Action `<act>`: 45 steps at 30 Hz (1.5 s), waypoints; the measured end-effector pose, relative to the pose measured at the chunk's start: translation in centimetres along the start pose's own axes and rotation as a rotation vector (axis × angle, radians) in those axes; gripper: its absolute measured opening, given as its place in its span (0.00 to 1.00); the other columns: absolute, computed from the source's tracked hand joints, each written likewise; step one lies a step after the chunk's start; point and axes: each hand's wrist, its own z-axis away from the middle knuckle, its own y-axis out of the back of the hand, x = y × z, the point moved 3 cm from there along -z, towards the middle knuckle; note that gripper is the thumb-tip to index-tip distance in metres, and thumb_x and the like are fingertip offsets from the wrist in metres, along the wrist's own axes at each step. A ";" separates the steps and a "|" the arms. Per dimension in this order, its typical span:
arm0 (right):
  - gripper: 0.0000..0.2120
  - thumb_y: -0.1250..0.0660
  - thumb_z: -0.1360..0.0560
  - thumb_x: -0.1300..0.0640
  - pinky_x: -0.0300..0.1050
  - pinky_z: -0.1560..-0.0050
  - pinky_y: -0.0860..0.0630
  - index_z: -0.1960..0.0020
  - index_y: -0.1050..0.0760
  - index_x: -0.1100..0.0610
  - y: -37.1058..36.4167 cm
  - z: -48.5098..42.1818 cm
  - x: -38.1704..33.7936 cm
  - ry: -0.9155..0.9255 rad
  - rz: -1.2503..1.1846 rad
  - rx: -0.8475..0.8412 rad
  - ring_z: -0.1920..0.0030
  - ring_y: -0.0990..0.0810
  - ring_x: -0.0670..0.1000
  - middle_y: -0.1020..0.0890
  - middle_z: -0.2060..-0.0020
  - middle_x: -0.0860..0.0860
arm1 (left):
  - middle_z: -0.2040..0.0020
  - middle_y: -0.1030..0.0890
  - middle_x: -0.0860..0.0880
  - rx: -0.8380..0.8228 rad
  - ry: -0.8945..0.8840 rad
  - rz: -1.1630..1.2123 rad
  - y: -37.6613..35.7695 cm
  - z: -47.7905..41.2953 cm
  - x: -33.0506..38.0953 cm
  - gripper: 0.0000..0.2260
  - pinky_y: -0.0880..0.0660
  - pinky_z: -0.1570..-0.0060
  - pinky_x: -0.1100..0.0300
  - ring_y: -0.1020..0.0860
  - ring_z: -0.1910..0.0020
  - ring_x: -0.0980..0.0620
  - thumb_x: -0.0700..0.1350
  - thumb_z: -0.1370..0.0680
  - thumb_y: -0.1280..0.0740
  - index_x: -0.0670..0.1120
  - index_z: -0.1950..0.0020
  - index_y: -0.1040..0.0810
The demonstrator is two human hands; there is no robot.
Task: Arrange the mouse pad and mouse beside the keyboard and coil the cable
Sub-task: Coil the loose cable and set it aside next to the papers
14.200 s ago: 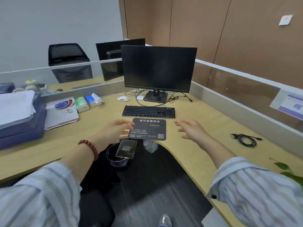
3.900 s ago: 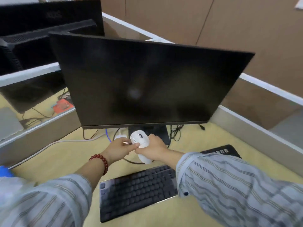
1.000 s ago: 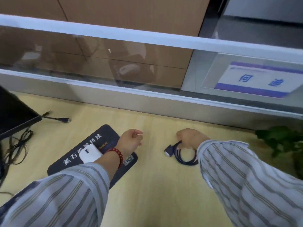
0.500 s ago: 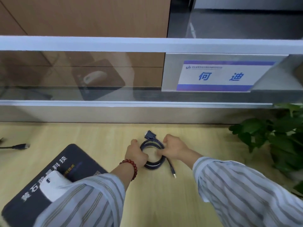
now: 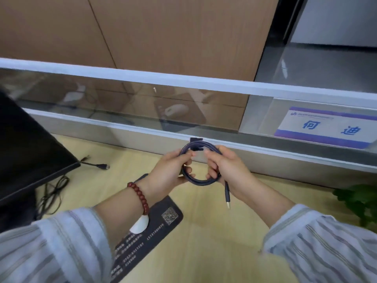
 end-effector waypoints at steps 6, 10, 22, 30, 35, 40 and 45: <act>0.17 0.39 0.22 0.49 0.36 0.80 0.38 0.67 0.36 0.53 -12.3 6.7 -7.5 0.155 -0.001 -0.192 0.79 0.43 0.46 0.40 0.78 0.47 | 0.75 0.39 0.54 -0.019 -0.266 0.129 6.5 11.0 7.0 0.08 0.38 0.71 0.64 0.40 0.78 0.57 0.42 0.21 0.40 0.48 0.60 0.31; 0.17 0.41 0.22 0.47 0.38 0.79 0.45 0.67 0.35 0.52 -22.4 11.8 -8.5 0.187 0.135 -0.419 0.80 0.43 0.46 0.39 0.80 0.46 | 0.74 0.38 0.55 0.177 -0.323 0.191 14.0 19.4 6.9 0.11 0.39 0.70 0.62 0.39 0.77 0.57 0.50 0.23 0.37 0.47 0.58 0.36; 0.13 0.37 0.24 0.48 0.36 0.78 0.43 0.61 0.30 0.56 -56.6 29.3 1.4 0.149 0.776 -1.347 0.78 0.41 0.44 0.36 0.76 0.48 | 0.59 0.22 0.56 1.131 -0.304 -0.766 38.8 50.5 -2.2 0.04 0.25 0.54 0.59 0.24 0.59 0.58 0.51 0.22 0.39 0.51 0.53 0.29; 0.04 0.33 0.24 0.56 0.36 0.64 0.24 0.54 0.24 0.57 -78.0 42.0 11.9 0.170 0.668 -1.474 0.71 0.26 0.45 0.22 0.69 0.48 | 0.65 0.24 0.50 1.655 -0.132 -0.318 55.9 68.4 -12.3 0.12 0.26 0.56 0.50 0.23 0.60 0.44 0.50 0.21 0.43 0.44 0.59 0.27; 0.11 0.40 0.21 0.48 0.35 0.71 0.26 0.56 0.28 0.55 -87.9 49.4 19.2 0.206 0.791 -1.494 0.71 0.27 0.46 0.22 0.68 0.48 | 0.59 0.20 0.47 1.872 -0.055 -0.120 63.1 76.5 -17.8 0.15 0.26 0.55 0.50 0.21 0.55 0.43 0.51 0.21 0.43 0.42 0.56 0.24; 0.09 0.39 0.22 0.51 0.40 0.69 0.32 0.51 0.30 0.57 -95.0 53.9 27.0 0.194 0.705 -1.438 0.70 0.26 0.48 0.22 0.62 0.52 | 0.53 0.21 0.43 1.908 -0.134 0.356 68.8 79.2 -22.3 0.13 0.21 0.50 0.46 0.21 0.54 0.43 0.52 0.21 0.45 0.44 0.51 0.28; 0.09 0.37 0.23 0.51 0.41 0.56 0.34 0.52 0.30 0.57 -100.7 53.1 34.2 0.387 0.885 -1.388 0.56 0.25 0.51 0.24 0.58 0.51 | 0.51 0.25 0.44 1.846 -0.162 0.631 74.8 79.3 -27.3 0.10 0.28 0.71 0.62 0.25 0.61 0.52 0.47 0.20 0.45 0.42 0.46 0.31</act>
